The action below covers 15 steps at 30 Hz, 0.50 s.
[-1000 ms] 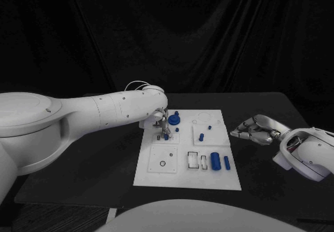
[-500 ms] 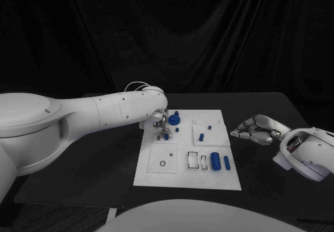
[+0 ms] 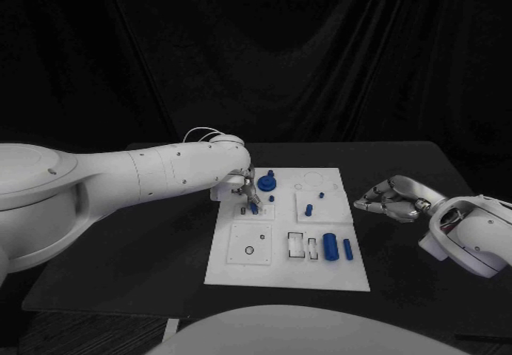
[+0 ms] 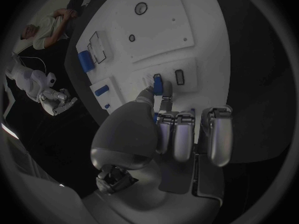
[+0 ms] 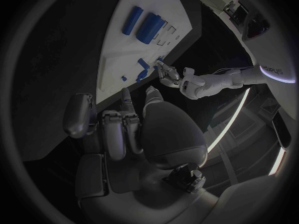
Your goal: Assemble the parts on the task board
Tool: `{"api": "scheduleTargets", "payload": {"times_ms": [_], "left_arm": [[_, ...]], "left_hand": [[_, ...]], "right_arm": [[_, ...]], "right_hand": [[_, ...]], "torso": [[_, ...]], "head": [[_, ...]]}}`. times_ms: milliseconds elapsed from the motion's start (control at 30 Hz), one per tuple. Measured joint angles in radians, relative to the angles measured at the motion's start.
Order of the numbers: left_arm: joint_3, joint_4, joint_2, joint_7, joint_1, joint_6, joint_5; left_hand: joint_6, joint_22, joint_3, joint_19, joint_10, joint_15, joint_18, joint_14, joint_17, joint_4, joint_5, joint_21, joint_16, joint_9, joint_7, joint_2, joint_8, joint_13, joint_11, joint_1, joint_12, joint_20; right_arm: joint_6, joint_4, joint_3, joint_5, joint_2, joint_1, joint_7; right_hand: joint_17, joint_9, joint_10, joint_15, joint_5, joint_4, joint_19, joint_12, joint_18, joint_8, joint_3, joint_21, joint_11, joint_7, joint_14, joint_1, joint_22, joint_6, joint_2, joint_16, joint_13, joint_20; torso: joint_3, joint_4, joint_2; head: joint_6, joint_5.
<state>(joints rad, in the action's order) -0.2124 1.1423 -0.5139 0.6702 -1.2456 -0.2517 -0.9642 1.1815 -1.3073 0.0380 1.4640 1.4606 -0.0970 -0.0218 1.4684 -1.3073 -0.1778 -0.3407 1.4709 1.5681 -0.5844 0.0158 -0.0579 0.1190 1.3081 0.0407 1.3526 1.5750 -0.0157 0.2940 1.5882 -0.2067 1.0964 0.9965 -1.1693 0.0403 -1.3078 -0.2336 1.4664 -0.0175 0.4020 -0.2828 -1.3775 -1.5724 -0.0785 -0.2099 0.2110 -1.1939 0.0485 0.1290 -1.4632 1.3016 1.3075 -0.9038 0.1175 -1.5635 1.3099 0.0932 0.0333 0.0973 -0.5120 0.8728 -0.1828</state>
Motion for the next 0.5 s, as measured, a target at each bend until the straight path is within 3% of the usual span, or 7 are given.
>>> {"api": "scheduleTargets", "payload": {"times_ms": [267,500], "left_arm": [[-0.001,0.065,-0.052,-0.002,0.000,0.068,-0.001],[-0.001,0.157,-0.113,-0.017,0.000,0.166,-0.003]], "left_hand": [[0.002,0.000,-0.009,0.003,-0.001,-0.003,0.000,-0.003,-0.001,-0.008,-0.002,0.000,0.000,-0.008,-0.002,0.016,0.009,0.000,0.005,0.008,0.000,0.003],[0.001,0.000,-0.017,0.003,-0.001,-0.003,0.000,-0.003,-0.001,-0.016,-0.002,-0.005,0.000,-0.015,-0.001,0.019,0.009,0.000,0.005,0.005,0.000,0.003]], "right_arm": [[0.000,-0.001,0.000,0.000,0.001,0.000,0.003],[0.001,-0.002,0.000,0.000,0.001,0.001,0.005]], "right_hand": [[0.000,0.001,0.000,0.000,0.004,0.000,0.004,0.000,0.000,0.000,0.000,0.008,0.000,0.000,0.000,0.009,0.000,0.000,-0.001,0.004,0.000,0.004],[0.000,0.001,0.000,0.000,0.004,0.000,0.007,-0.001,0.000,0.000,0.000,0.014,0.000,0.000,0.000,0.010,0.000,0.000,0.000,0.008,0.001,0.000]], "torso": [[0.0003,-0.0003,0.001],[0.0003,-0.0002,0.001]], "head": [[0.000,0.001],[0.000,0.003]]}}
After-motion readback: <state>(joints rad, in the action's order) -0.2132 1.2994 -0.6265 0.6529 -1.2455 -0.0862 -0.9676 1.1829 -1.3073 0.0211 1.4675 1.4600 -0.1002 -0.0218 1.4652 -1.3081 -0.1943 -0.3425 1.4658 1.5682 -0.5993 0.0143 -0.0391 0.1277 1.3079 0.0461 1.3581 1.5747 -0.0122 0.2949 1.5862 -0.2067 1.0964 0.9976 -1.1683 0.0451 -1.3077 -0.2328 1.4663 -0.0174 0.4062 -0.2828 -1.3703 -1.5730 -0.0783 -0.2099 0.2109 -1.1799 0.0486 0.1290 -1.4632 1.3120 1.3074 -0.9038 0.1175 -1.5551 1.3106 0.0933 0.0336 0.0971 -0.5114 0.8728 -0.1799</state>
